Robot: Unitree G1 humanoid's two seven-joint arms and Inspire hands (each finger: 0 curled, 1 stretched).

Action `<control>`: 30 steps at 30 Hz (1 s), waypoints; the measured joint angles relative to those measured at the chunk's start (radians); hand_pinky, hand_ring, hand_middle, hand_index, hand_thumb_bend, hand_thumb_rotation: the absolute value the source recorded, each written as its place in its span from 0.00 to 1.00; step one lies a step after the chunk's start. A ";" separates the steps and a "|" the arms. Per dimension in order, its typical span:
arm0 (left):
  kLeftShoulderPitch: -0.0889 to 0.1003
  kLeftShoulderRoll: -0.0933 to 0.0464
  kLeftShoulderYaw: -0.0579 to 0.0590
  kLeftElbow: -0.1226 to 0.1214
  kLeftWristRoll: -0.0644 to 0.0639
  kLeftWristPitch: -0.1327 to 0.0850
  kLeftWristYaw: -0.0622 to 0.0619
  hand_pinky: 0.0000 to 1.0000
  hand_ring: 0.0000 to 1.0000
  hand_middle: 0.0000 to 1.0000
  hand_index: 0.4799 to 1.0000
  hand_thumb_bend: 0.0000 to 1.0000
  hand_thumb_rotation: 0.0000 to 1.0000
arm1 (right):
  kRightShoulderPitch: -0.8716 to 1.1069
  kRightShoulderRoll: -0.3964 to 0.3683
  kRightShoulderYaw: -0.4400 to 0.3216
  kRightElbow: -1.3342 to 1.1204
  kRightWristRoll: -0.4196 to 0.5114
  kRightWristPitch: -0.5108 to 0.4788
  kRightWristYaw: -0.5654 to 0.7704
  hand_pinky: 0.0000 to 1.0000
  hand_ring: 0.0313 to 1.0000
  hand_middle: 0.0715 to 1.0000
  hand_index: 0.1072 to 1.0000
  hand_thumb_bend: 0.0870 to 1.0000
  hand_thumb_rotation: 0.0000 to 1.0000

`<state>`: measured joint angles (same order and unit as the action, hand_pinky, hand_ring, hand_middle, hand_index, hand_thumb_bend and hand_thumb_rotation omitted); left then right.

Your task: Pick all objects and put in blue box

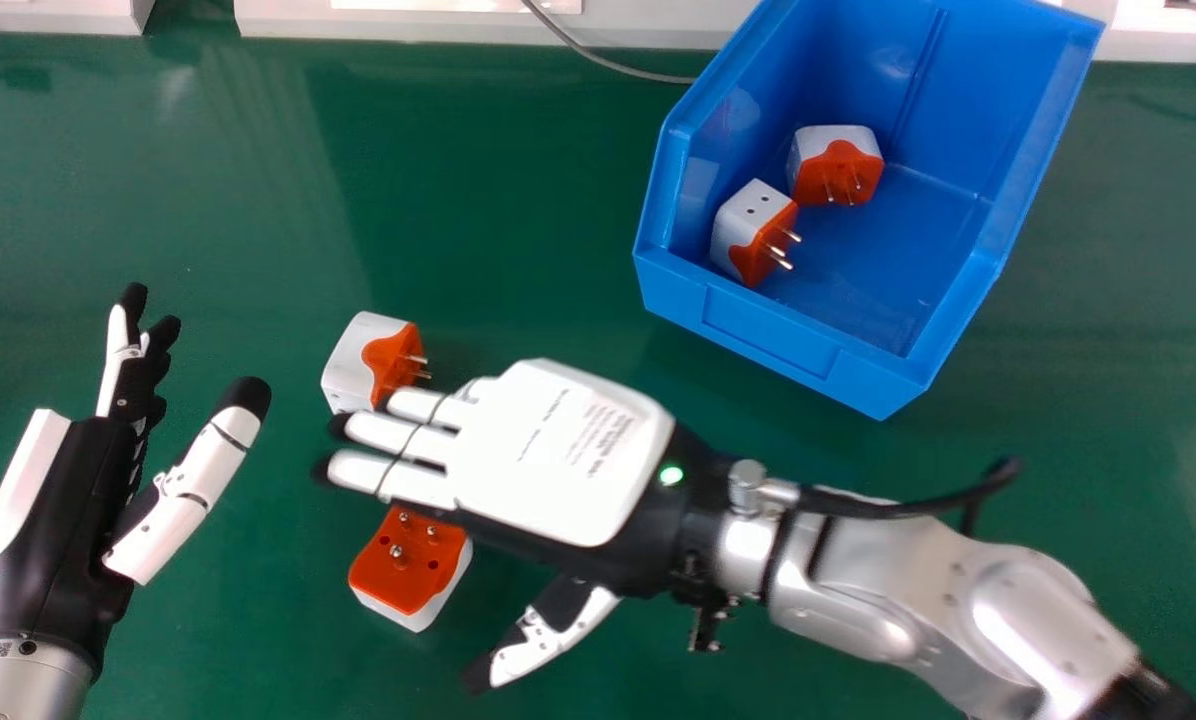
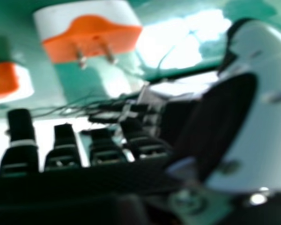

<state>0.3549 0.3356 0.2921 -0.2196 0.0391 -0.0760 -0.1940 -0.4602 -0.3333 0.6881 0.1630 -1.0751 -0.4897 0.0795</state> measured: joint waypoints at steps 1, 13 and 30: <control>0.001 0.000 0.000 0.000 0.000 0.000 0.000 0.99 1.00 1.00 1.00 0.50 0.77 | -0.010 0.007 0.012 0.019 -0.004 -0.002 -0.006 0.74 0.91 0.95 0.90 0.44 0.55; 0.016 -0.005 -0.001 -0.028 0.001 0.000 0.001 0.97 1.00 1.00 1.00 0.50 0.76 | -0.125 0.069 0.099 0.177 -0.076 -0.003 -0.066 0.71 0.89 0.91 0.87 0.43 0.56; 0.035 -0.005 -0.001 -0.056 0.002 0.001 0.000 0.97 1.00 1.00 1.00 0.46 0.77 | -0.252 0.110 0.172 0.338 -0.131 0.002 -0.112 0.71 0.86 0.88 0.84 0.41 0.35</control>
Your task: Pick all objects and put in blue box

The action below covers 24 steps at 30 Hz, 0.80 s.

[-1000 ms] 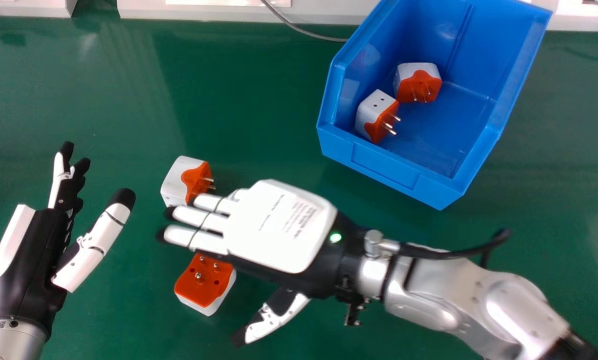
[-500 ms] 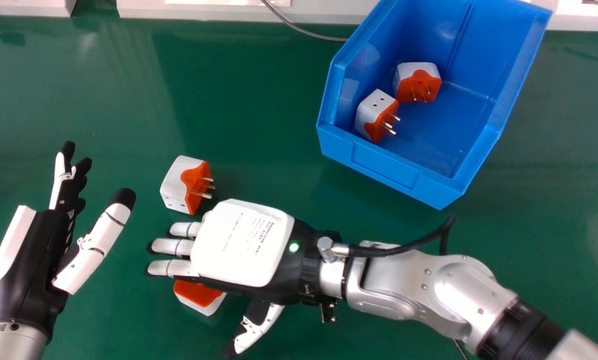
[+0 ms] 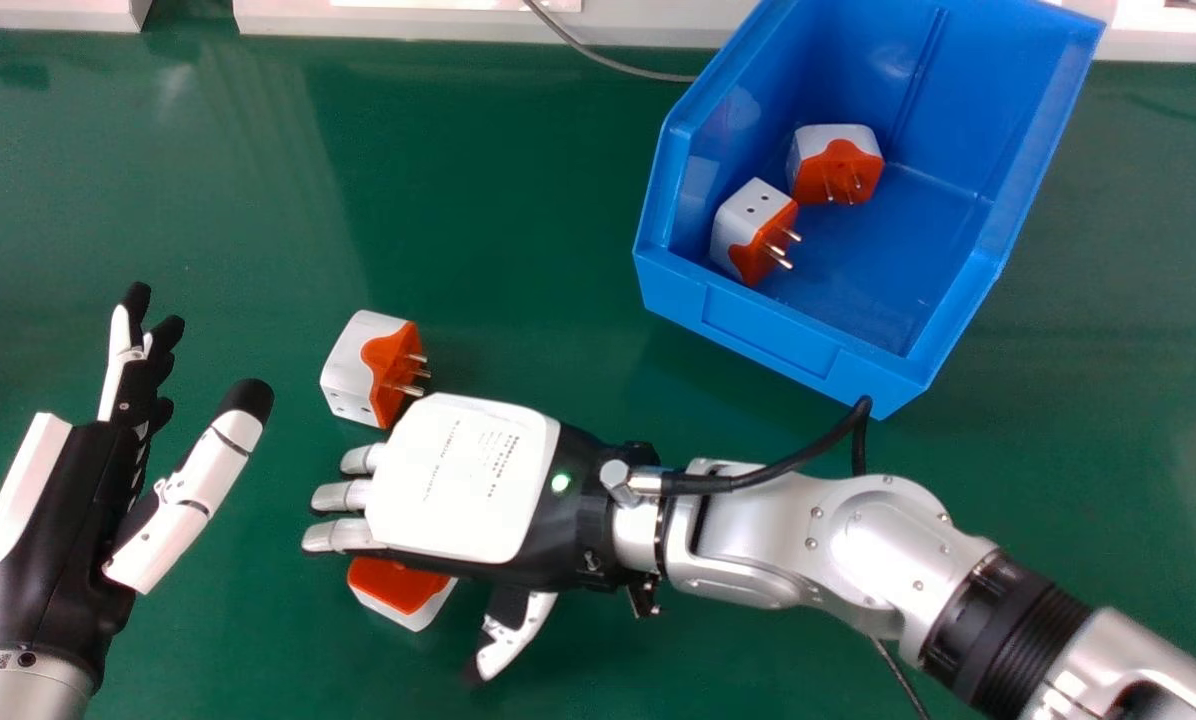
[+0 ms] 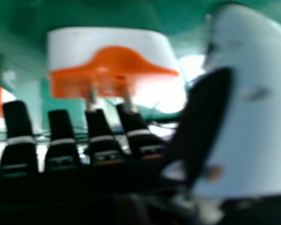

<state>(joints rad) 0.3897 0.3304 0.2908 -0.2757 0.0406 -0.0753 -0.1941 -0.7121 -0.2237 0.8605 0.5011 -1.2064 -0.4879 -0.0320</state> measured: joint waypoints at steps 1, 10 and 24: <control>0.000 0.000 0.000 -0.003 0.000 0.000 0.000 0.97 1.00 1.00 1.00 0.46 0.76 | -0.006 0.003 0.001 0.014 0.000 0.001 0.001 0.71 0.86 0.87 0.83 0.42 0.36; 0.008 -0.008 0.000 -0.022 -0.005 0.004 -0.002 0.97 1.00 1.00 1.00 0.47 0.74 | -0.052 0.041 0.011 0.105 0.020 -0.003 0.000 0.72 0.86 0.88 0.85 0.42 0.11; 0.018 -0.011 -0.009 -0.050 -0.002 0.014 0.000 0.97 1.00 1.00 1.00 0.47 0.77 | -0.077 0.077 0.030 0.145 0.047 0.000 0.006 0.73 0.86 0.87 0.85 0.36 0.28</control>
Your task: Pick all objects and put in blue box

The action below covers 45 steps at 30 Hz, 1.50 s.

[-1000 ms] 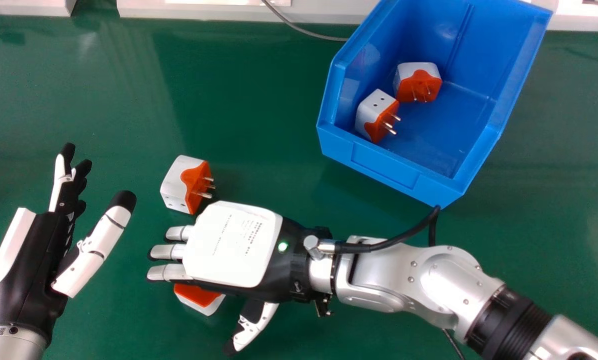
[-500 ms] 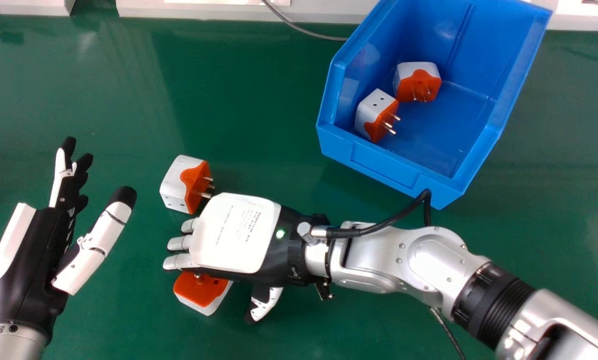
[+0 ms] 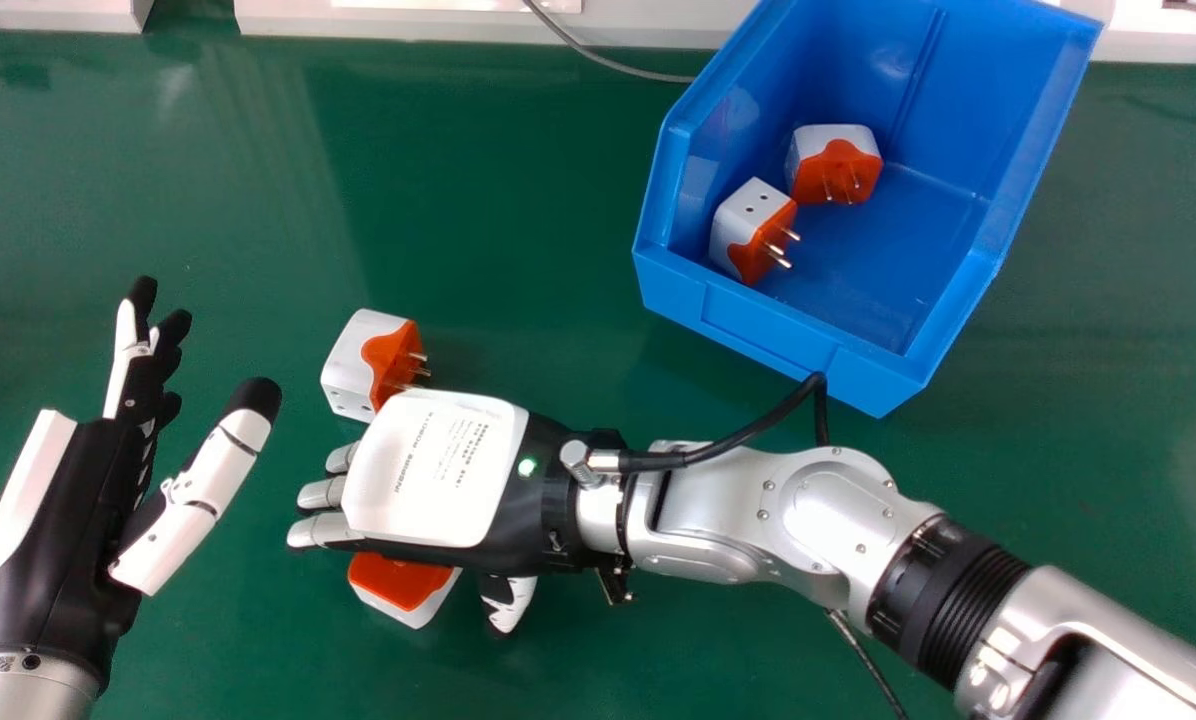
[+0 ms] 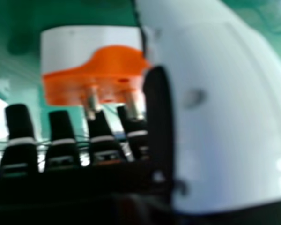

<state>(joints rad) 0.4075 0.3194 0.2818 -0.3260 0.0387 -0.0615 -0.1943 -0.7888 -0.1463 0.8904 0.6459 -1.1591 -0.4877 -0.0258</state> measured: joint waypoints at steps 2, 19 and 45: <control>0.001 0.000 0.000 -0.002 0.000 0.007 0.000 0.97 1.00 1.00 1.00 0.47 0.77 | -0.005 -0.006 0.001 0.000 0.000 0.013 0.009 0.74 0.86 0.88 0.85 0.39 0.20; 0.000 -0.008 -0.007 -0.017 0.021 0.017 0.003 0.94 1.00 1.00 1.00 0.46 0.76 | -0.005 0.051 -0.014 0.042 0.094 0.091 0.088 0.18 0.20 0.24 0.41 0.45 0.16; 0.001 -0.017 -0.014 -0.045 0.031 0.030 0.003 0.93 0.99 1.00 1.00 0.47 0.75 | 0.001 0.040 -0.033 -0.036 0.134 0.162 0.208 0.15 0.20 0.25 0.41 0.44 0.14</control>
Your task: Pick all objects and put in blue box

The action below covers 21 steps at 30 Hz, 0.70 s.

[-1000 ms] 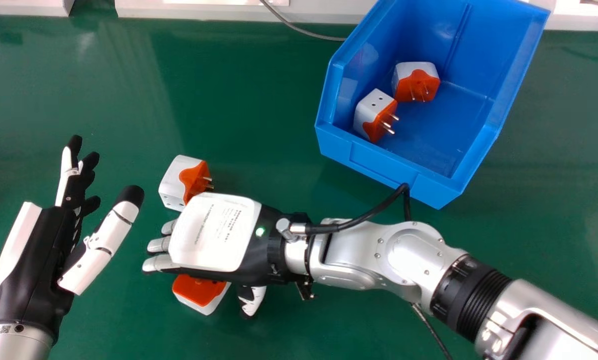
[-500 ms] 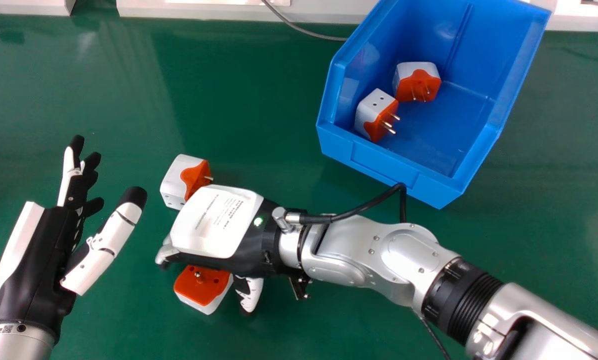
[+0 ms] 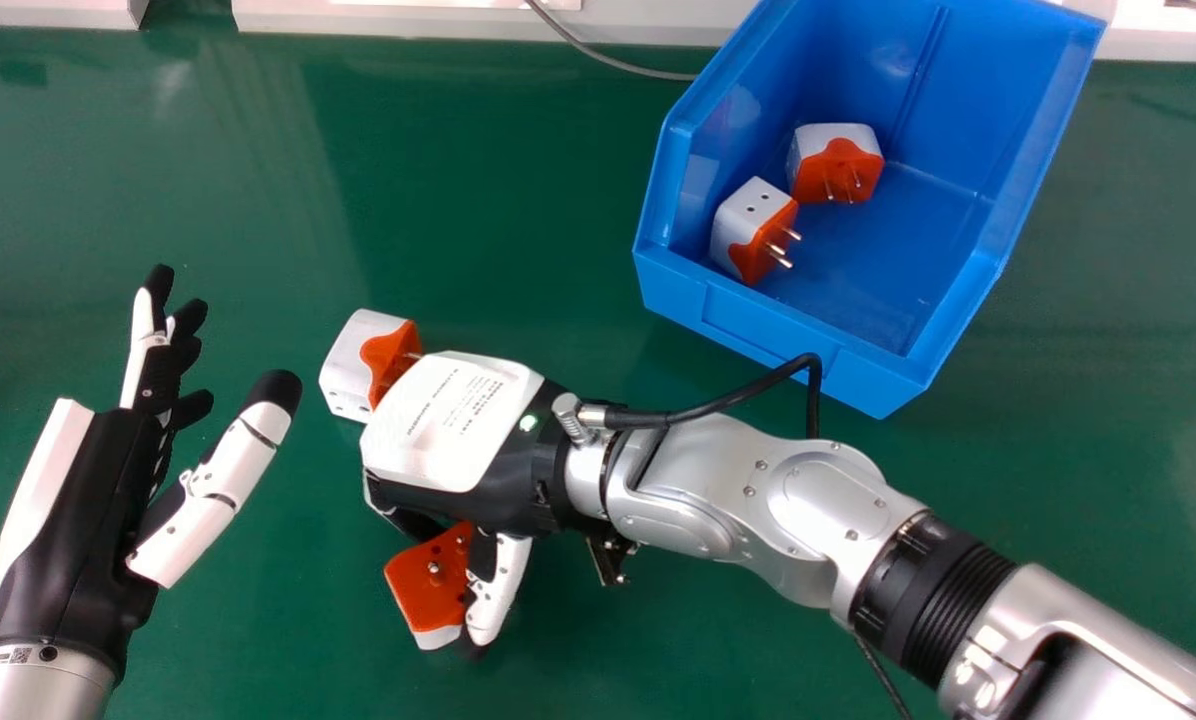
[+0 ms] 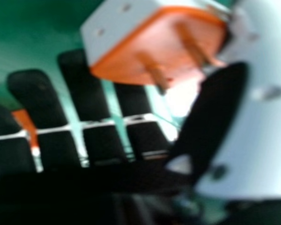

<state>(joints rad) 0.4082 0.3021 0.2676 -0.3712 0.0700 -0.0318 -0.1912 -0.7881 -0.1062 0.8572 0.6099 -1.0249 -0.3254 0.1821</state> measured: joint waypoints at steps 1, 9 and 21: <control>0.000 0.000 0.000 -0.001 0.000 0.000 0.000 0.93 0.99 1.00 1.00 0.47 0.75 | 0.000 0.000 0.000 -0.002 0.000 0.005 0.000 0.15 0.19 0.25 0.41 0.45 0.13; 0.000 0.000 0.000 -0.003 0.000 0.000 0.000 0.93 0.99 1.00 1.00 0.47 0.74 | 0.023 -0.016 -0.007 -0.029 0.032 0.009 0.013 0.17 0.22 0.33 0.45 0.46 0.05; -0.011 0.006 0.006 0.016 0.000 0.000 -0.002 0.95 1.00 1.00 1.00 0.48 0.75 | 0.135 -0.106 -0.072 -0.206 0.080 0.003 0.038 0.16 0.19 0.41 0.43 0.47 0.00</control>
<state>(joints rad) 0.3967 0.3083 0.2732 -0.3552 0.0696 -0.0315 -0.1932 -0.6529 -0.2120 0.7852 0.4037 -0.9446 -0.3225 0.2197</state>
